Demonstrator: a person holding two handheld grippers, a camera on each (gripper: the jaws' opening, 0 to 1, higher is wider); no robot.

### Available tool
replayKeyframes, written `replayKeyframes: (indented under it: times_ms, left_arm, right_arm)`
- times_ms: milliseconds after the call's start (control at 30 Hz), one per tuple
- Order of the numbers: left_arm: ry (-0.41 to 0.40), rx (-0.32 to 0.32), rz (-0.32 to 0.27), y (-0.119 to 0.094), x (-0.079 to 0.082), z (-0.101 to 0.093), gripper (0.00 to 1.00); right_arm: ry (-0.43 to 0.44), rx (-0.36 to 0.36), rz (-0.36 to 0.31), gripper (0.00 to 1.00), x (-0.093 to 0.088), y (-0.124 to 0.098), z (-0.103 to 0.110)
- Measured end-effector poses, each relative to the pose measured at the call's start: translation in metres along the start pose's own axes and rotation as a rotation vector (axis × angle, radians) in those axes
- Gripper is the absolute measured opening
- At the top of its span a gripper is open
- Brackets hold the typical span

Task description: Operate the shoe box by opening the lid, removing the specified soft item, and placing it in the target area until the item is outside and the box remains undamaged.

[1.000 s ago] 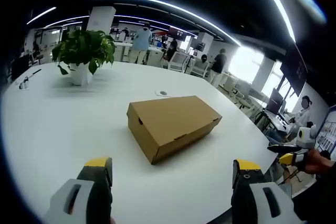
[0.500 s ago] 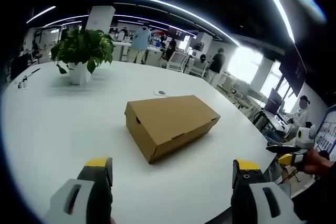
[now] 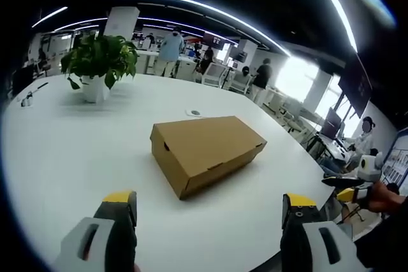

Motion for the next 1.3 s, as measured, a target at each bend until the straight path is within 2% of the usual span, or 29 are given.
replayKeyframes:
  times_ms: [900, 1300]
  left_arm:
    - [-0.021, 0.030, 0.012, -0.001, -0.004, 0.010, 0.96]
    - [0.014, 0.017, 0.039, 0.009, 0.000, 0.012, 0.95]
  right_arm:
    - [-0.002, 0.018, 0.024, 0.86, 0.004, 0.013, -0.007]
    - [-0.039, 0.052, 0.029, 0.85, 0.025, 0.036, -0.016]
Point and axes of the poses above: the point that each gripper's makers call its tool centre point, and the gripper's own axes: y roughly forward along the fingers, z roughly to its left, x roughly out of its top, the point moved 9 cm from there along -y, roughly backward along the fingers, and after that the axes turned 5 degrees about x, right-handed, at the moved point
